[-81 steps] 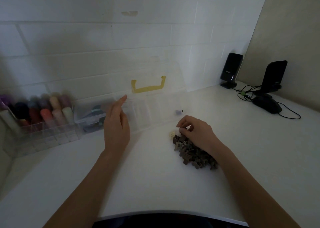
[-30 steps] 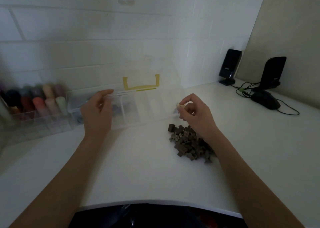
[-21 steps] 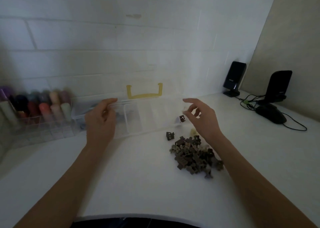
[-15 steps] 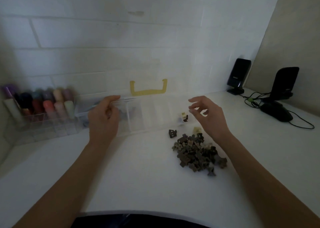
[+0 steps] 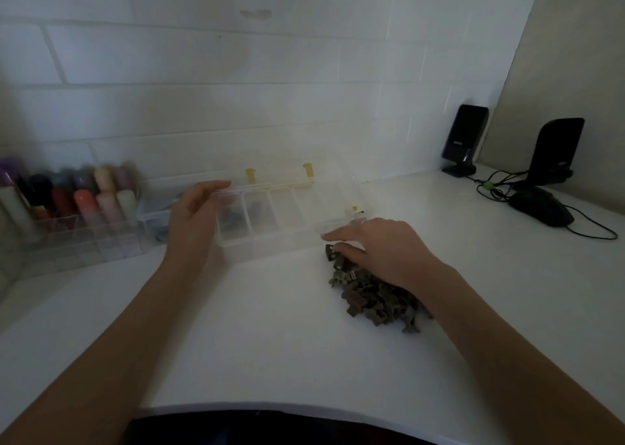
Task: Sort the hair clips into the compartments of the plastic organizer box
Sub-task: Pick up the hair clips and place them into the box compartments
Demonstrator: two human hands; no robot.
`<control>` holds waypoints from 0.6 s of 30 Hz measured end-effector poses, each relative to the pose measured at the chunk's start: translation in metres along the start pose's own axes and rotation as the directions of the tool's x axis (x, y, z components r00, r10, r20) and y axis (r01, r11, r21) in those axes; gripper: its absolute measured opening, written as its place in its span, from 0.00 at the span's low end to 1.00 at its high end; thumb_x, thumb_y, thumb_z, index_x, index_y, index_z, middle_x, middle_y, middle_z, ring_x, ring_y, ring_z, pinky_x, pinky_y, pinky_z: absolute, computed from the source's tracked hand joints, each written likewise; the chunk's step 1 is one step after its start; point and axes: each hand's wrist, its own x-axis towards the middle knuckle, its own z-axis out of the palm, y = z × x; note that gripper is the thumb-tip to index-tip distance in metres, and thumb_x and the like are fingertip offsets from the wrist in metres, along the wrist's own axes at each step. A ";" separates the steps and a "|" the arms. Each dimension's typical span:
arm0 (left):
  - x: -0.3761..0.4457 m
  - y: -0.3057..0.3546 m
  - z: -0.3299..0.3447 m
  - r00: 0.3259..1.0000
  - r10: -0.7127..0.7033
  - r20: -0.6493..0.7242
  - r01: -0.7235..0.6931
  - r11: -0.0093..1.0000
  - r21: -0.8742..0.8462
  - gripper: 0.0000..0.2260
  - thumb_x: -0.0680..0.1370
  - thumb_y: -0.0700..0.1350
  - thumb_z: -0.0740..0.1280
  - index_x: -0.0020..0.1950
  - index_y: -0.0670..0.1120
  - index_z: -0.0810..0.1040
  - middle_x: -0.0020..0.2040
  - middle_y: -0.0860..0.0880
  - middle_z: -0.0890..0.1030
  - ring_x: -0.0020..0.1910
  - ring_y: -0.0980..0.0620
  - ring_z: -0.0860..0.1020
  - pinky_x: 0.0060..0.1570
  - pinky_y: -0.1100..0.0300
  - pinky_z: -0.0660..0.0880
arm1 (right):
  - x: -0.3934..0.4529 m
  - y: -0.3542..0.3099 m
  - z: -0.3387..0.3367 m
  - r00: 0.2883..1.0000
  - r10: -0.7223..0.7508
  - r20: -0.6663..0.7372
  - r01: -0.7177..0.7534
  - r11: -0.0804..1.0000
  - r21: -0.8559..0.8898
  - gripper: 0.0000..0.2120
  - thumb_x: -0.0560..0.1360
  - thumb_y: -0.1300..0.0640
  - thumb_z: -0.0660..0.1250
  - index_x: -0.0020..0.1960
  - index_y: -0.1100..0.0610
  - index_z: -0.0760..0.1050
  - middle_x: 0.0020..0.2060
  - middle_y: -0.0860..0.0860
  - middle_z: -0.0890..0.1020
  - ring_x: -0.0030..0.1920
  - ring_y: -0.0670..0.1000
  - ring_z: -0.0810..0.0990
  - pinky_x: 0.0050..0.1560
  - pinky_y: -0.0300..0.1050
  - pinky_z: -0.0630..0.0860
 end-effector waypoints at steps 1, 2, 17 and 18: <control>0.001 0.000 -0.001 1.000 -0.026 0.015 0.027 0.999 -0.031 0.09 0.74 0.36 0.66 0.49 0.47 0.79 0.43 0.54 0.79 0.41 0.65 0.77 0.45 0.71 0.71 | 0.000 -0.002 0.002 1.000 -0.005 0.017 0.005 1.000 -0.028 0.16 0.80 0.43 0.53 0.66 0.37 0.69 0.56 0.46 0.81 0.54 0.49 0.79 0.45 0.42 0.70; 0.002 0.000 -0.001 0.998 -0.049 0.037 0.051 0.997 -0.061 0.09 0.74 0.36 0.66 0.49 0.48 0.79 0.44 0.53 0.79 0.42 0.62 0.77 0.45 0.68 0.71 | 0.000 -0.004 0.003 0.999 -0.009 0.038 0.011 0.999 -0.045 0.17 0.81 0.43 0.51 0.66 0.38 0.69 0.54 0.47 0.82 0.52 0.50 0.80 0.43 0.43 0.70; 0.008 0.006 -0.011 0.955 -0.154 0.252 0.217 0.945 -0.244 0.19 0.74 0.28 0.61 0.54 0.50 0.74 0.42 0.54 0.85 0.41 0.58 0.82 0.39 0.63 0.80 | 0.002 -0.004 0.003 0.989 0.114 0.089 -0.134 0.956 0.262 0.06 0.74 0.48 0.67 0.50 0.42 0.81 0.48 0.39 0.83 0.49 0.40 0.79 0.49 0.39 0.73; 0.008 0.007 -0.011 0.955 -0.159 0.251 0.225 0.938 -0.263 0.19 0.74 0.27 0.61 0.54 0.50 0.74 0.41 0.53 0.85 0.41 0.58 0.82 0.40 0.63 0.80 | 0.002 -0.004 0.002 0.989 0.124 0.083 -0.143 0.945 0.294 0.06 0.73 0.48 0.69 0.49 0.42 0.81 0.46 0.39 0.84 0.47 0.38 0.79 0.48 0.37 0.73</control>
